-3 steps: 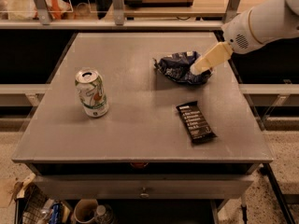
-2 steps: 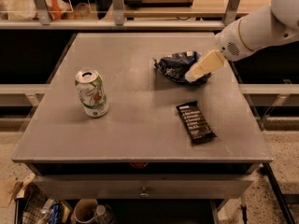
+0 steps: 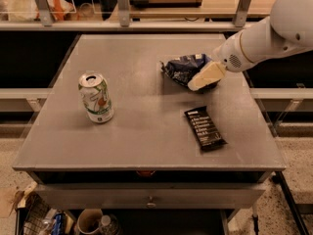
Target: Pick blue chip bag
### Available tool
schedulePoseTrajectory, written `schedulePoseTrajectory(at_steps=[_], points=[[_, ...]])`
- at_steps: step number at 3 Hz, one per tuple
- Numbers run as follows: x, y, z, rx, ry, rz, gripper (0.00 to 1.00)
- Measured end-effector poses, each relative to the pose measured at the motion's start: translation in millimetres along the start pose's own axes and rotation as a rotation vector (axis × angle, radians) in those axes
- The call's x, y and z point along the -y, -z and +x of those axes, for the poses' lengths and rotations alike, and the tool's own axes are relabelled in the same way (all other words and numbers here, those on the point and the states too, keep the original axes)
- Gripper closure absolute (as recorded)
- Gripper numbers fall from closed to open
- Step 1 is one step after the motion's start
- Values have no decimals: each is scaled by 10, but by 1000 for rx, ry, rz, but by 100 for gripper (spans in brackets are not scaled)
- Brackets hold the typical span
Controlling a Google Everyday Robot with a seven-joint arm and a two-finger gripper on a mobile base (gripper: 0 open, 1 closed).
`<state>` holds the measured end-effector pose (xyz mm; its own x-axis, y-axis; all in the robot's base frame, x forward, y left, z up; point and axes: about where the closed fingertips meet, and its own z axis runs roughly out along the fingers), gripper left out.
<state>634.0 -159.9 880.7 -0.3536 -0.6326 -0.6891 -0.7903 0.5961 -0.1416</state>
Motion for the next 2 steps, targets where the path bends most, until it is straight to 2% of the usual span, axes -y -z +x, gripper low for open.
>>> schedulePoseTrajectory(at_steps=[2], points=[[3,32,-91,38,53,9,64]])
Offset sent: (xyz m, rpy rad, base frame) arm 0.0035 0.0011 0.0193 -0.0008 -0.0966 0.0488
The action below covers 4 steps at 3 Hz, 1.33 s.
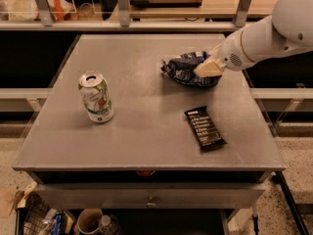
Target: Pick blue chip bag
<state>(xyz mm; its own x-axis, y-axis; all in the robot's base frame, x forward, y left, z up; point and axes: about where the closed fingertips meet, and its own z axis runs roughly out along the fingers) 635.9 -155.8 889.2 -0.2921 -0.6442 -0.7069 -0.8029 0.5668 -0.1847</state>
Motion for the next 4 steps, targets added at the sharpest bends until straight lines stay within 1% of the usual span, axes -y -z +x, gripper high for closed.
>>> schedulePoseTrajectory(at_steps=[1,2,3,4], points=[[73,154,-191,68,19,32,88],[221,464,-486,177,45,97,100],[375,682,-723,241,60,166,100],[535,746,-868,266,49,211,100]])
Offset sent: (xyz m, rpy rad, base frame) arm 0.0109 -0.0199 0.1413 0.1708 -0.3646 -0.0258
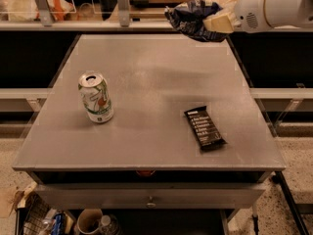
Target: Pick blue chip bag
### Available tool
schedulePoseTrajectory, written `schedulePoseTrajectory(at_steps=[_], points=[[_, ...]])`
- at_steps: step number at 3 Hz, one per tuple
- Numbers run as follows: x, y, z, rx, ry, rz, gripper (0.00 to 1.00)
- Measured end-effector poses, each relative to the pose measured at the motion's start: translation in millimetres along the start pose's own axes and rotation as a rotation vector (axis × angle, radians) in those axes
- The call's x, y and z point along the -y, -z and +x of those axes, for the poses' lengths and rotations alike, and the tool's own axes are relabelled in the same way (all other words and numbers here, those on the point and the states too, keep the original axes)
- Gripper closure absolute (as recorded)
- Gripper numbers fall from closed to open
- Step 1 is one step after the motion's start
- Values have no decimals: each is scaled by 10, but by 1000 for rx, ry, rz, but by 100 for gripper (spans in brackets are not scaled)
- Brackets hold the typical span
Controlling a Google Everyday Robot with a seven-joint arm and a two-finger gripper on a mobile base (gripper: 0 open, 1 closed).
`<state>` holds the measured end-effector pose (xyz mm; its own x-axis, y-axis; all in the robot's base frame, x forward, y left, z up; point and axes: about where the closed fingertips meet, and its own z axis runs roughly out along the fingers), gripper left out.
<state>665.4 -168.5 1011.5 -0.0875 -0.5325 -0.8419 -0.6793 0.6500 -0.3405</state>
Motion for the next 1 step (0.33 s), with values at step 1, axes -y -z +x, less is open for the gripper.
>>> schedulePoseTrajectory(at_steps=[1], points=[[-1,-1,0,0,0,0,100]])
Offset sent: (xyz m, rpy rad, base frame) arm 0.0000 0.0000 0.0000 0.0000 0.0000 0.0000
